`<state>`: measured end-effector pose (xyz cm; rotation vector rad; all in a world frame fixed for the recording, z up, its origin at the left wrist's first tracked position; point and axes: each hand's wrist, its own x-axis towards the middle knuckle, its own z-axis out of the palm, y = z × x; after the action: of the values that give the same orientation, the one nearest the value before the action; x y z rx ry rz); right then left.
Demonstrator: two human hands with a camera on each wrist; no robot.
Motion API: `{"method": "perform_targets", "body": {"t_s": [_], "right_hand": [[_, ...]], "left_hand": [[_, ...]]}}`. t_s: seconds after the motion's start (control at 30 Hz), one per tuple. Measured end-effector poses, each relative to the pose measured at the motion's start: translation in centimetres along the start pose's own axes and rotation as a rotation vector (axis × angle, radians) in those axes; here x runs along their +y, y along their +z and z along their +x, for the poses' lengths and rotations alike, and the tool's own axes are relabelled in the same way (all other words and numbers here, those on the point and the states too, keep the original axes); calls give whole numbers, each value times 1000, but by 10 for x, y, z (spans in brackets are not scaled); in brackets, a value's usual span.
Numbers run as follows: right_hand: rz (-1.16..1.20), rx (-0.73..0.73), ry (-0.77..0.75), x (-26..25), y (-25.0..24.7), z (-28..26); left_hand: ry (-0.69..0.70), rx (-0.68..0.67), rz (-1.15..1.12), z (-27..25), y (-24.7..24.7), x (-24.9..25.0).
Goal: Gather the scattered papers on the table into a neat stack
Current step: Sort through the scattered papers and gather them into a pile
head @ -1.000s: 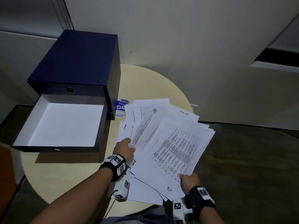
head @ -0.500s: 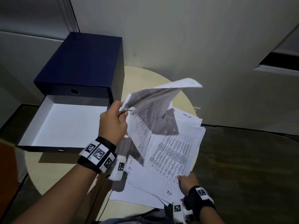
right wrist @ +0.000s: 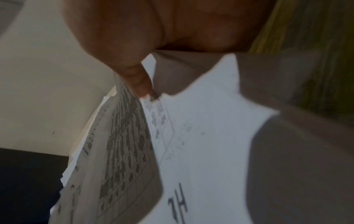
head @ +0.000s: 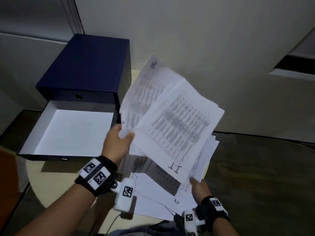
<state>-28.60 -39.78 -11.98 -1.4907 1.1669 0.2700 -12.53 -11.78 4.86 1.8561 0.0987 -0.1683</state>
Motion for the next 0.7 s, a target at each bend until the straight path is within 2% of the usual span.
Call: {"method": "perform_targets", "body": {"t_s": [0.1, 0.17, 0.27, 0.37, 0.5, 0.6, 0.7], "right_hand": [[163, 83, -55, -13, -4, -22], [204, 58, -73, -14, -6, -25], [153, -9, -36, -8, 1, -17], [106, -27, -42, 4, 1, -8], [32, -47, -109, 2, 1, -12], [58, -25, -132, 1, 2, -16], [71, 2, -95, 10, 2, -3]], "left_hand": [[-208, -140, 179, -11, 23, -55], [-336, -243, 314, -17, 32, -87], [-461, -349, 319, -21, 34, -115], [-463, -341, 280, -20, 30, -119], [-390, -353, 312, -15, 28, -119], [-416, -358, 271, -6, 25, -125], [-435, -476, 313, -7, 22, -122]]}}
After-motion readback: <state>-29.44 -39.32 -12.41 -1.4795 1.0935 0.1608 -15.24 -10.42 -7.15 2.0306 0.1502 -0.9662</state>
